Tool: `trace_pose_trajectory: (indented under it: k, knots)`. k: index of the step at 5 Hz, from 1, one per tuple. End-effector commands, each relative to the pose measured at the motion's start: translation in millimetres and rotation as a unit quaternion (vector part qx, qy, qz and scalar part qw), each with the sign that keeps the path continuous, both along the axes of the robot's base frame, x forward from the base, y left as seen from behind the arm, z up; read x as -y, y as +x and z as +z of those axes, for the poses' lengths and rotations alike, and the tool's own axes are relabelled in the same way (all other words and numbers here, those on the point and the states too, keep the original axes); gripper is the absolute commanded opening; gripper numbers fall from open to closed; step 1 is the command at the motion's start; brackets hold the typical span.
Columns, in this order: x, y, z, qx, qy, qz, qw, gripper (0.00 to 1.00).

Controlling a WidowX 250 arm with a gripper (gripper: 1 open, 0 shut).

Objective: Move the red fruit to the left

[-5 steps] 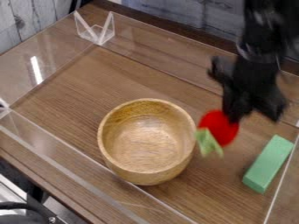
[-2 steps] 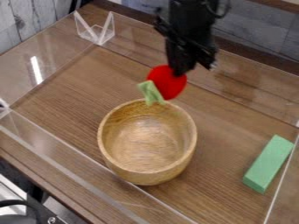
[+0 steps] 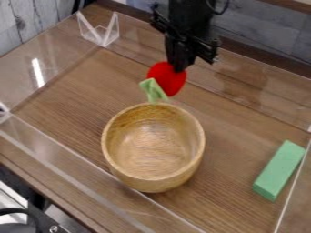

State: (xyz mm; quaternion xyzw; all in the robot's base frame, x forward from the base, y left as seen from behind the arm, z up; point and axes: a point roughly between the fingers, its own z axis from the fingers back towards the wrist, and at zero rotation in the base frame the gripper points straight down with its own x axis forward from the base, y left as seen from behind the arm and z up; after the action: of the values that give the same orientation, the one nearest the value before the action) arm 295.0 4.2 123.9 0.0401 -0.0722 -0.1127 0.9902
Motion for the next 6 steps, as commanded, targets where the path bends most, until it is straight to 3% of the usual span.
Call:
trace_pose_trajectory:
  k: [1,3,6]
  knots:
    - [-6,13.9,14.9,0.038,0.007,0.019,0.9991,0.00]
    - [14,13.1,26.7,0.042,0.013,0.032,0.9985,0.00]
    - [9,37.8,6.0,0.045,0.030,0.025,0.9982,0.00]
